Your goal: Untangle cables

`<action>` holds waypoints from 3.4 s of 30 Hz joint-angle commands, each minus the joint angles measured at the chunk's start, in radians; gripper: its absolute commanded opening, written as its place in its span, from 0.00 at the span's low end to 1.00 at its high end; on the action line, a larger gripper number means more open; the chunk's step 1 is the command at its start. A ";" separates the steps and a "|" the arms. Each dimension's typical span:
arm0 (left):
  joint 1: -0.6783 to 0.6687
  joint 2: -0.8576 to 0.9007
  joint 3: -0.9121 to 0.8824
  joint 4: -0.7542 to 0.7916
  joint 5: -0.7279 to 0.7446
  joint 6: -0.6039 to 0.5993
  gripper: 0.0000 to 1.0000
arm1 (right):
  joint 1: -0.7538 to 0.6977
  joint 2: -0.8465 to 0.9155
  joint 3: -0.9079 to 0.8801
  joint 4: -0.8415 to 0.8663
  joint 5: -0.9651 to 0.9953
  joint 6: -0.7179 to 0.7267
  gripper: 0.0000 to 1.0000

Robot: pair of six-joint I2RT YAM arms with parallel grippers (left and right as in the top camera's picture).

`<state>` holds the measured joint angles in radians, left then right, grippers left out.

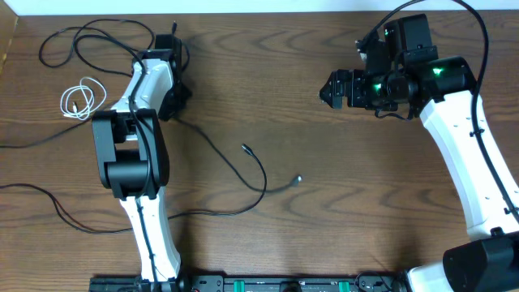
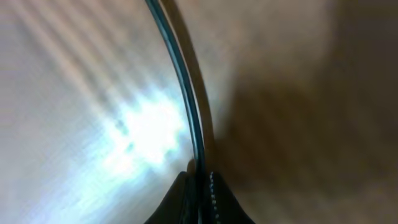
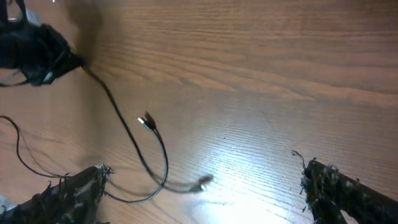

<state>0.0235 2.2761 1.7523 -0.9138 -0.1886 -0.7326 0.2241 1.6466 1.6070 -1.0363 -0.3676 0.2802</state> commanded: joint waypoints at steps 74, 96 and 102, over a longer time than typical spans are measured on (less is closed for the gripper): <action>-0.095 -0.432 -0.358 -0.352 0.252 0.033 0.84 | 0.151 0.010 -0.001 -0.012 -0.001 -0.115 0.99; 0.160 -0.673 -0.385 -0.481 0.433 0.191 0.82 | 0.105 0.010 -0.001 0.021 0.185 0.023 0.99; 0.107 -0.909 -0.578 -0.396 0.432 0.074 0.82 | 0.063 0.010 -0.001 0.024 0.170 0.023 0.99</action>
<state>0.1646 1.4216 1.2762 -1.3331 0.2390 -0.5823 0.2955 1.6466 1.6070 -1.0180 -0.1997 0.2855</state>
